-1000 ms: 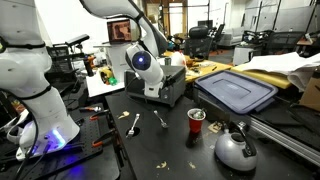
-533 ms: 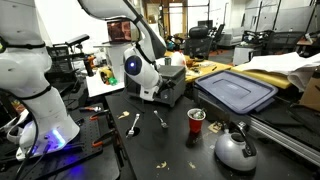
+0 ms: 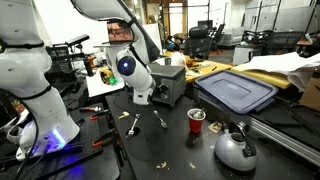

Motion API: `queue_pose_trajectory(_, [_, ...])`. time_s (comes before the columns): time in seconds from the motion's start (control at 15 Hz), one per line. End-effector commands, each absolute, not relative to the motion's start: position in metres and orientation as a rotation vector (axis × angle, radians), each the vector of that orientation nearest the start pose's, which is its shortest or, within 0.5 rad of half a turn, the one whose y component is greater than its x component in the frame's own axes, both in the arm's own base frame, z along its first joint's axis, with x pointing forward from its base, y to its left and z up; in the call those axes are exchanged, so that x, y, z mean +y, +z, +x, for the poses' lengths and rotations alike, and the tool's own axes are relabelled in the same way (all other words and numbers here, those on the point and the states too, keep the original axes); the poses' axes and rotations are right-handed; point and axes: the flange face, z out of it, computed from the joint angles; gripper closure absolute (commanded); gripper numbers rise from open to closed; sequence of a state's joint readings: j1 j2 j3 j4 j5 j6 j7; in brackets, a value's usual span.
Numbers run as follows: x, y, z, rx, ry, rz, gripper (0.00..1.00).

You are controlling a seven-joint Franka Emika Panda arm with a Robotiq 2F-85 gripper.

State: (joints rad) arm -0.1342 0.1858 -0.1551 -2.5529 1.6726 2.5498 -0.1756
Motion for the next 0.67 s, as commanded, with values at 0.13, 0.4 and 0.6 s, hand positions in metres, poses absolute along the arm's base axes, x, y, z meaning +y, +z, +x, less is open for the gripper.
queue_pose_trajectory(0.13, [-0.110, 0.207, 0.338, 1.521, -0.046, -1.980, 0.00])
queue_pose_trajectory(0.4, [-0.095, 0.214, 0.345, 1.295, -0.014, -2.185, 0.00])
queue_pose_trajectory(0.6, [-0.072, 0.228, 0.352, 1.105, -0.017, -2.302, 0.00])
